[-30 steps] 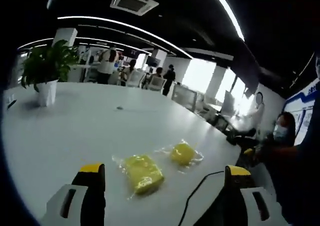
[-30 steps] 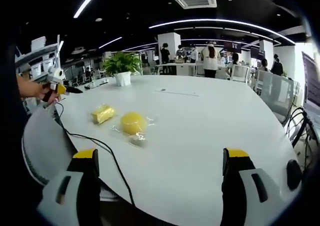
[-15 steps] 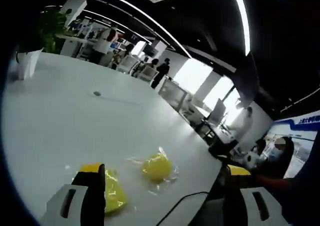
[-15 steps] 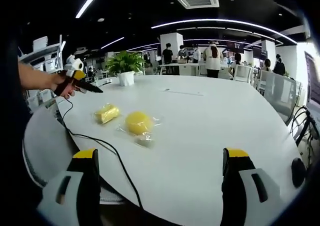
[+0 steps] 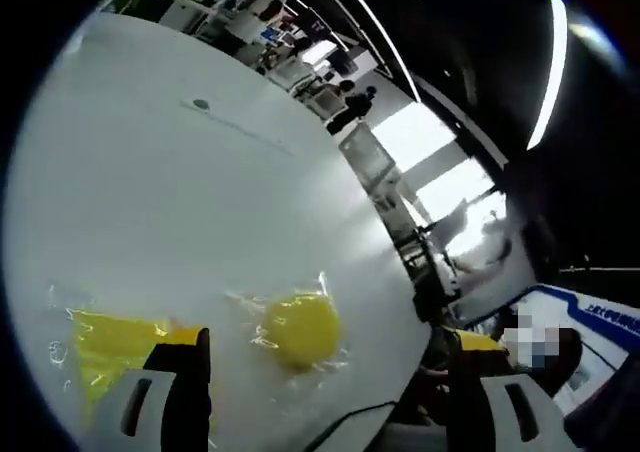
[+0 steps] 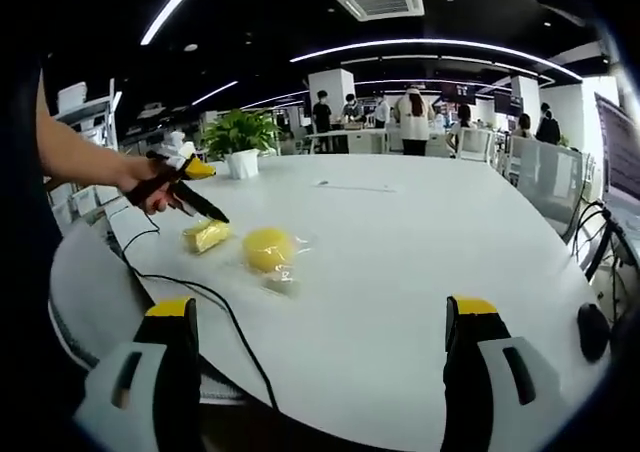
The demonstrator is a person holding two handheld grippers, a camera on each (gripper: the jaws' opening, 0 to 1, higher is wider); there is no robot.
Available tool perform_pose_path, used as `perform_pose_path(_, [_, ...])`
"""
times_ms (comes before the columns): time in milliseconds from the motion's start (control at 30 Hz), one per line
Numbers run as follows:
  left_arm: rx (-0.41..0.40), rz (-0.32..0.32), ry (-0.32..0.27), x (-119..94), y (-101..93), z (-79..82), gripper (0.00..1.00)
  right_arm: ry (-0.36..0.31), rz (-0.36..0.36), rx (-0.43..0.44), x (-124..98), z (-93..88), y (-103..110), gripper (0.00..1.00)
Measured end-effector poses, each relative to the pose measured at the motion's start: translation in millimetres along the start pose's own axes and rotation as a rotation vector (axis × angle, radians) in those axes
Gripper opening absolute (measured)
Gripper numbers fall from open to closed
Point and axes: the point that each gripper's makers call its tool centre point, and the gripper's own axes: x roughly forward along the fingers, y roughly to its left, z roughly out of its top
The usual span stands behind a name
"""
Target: Compare the silicone blocks by pressing each to a similar depth, holding the contact briefly, and releasing to observe deformation and rebound differences across the visible hardness samples.
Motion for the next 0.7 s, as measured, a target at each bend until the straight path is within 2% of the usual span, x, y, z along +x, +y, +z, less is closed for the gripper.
perform_pose_path(333, [-0.048, 0.04, 0.062, 26, 18.7, -6.7, 1.0, -0.003, -0.022, 0.021, -6, -4.4, -2, 0.97])
perform_pose_path(500, [-0.041, 0.075, 0.086, 37, 22.3, -5.6, 0.96, 0.006, -0.021, 0.029, -7, -10.5, -2, 0.97])
perform_pose_path(633, [0.023, 0.108, 0.132, 41, 22.6, -8.9, 0.94, 0.008, -0.026, 0.033, -10, -12.3, -4, 0.97])
perform_pose_path(700, [0.024, 0.115, 0.144, 44, 19.8, -10.9, 0.94, 0.009, -0.03, 0.034, -10, -14.0, -7, 0.97])
